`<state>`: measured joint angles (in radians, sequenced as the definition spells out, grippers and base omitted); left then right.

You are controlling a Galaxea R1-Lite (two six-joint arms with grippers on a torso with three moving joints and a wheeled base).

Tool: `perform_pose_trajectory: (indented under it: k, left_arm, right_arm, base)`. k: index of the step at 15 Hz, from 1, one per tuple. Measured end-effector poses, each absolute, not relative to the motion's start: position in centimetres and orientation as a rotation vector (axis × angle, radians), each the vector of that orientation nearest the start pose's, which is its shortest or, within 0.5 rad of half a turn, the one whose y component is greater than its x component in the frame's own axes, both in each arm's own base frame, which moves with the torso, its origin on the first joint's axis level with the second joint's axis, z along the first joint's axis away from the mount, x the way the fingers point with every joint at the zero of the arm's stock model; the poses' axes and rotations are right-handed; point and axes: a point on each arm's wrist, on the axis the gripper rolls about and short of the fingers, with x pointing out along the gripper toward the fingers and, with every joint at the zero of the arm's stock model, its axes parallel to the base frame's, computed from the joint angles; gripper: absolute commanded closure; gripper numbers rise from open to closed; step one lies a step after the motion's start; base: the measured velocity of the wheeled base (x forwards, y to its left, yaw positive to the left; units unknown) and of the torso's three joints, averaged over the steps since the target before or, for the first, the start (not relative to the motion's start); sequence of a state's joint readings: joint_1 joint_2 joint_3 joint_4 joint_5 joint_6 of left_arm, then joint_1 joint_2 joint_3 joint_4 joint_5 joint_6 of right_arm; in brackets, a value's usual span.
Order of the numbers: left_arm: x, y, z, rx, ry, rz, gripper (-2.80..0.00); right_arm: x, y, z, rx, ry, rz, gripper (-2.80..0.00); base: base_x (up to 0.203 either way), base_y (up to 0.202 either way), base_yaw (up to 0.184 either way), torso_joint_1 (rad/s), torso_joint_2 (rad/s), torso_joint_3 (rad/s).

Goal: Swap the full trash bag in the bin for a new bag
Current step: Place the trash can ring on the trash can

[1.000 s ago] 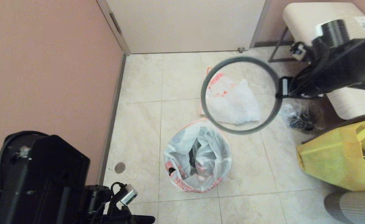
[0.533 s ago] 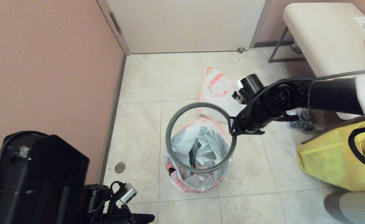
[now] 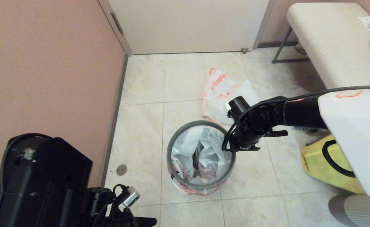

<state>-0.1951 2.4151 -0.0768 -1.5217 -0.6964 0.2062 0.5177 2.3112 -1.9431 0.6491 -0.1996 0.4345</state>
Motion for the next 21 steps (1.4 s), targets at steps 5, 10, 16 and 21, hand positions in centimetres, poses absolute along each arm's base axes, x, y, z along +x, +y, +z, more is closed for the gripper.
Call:
perform_pose_trajectory:
  k: [5, 10, 16, 21]
  left_arm:
    - [21.7, -5.8, -5.0, -0.026, 0.723, -0.917, 0.00]
    - [21.8, -5.8, -5.0, -0.026, 0.722, -0.917, 0.00]
    - [21.8, -5.8, -5.0, -0.026, 0.722, -0.917, 0.00]
    - [21.8, -5.8, -5.0, -0.026, 0.721, -0.916, 0.00]
  right_arm:
    - [38.4, 22.1, 12.7, 0.004, 1.023, 0.033, 0.00]
    - [37.6, 23.3, 12.9, -0.004, 1.020, 0.061, 0.00]
    - [39.3, 23.0, 11.5, -0.028, 0.978, -0.015, 0.00]
    - [40.4, 23.9, 10.2, -0.062, 0.931, 0.005, 0.00]
  base:
    - [0.000, 0.000, 0.000, 0.000, 0.00, 0.000]
    - [0.000, 0.000, 0.000, 0.000, 0.00, 0.000]
    - [0.000, 0.000, 0.000, 0.000, 0.00, 0.000]
    - [0.000, 0.000, 0.000, 0.000, 0.00, 0.000]
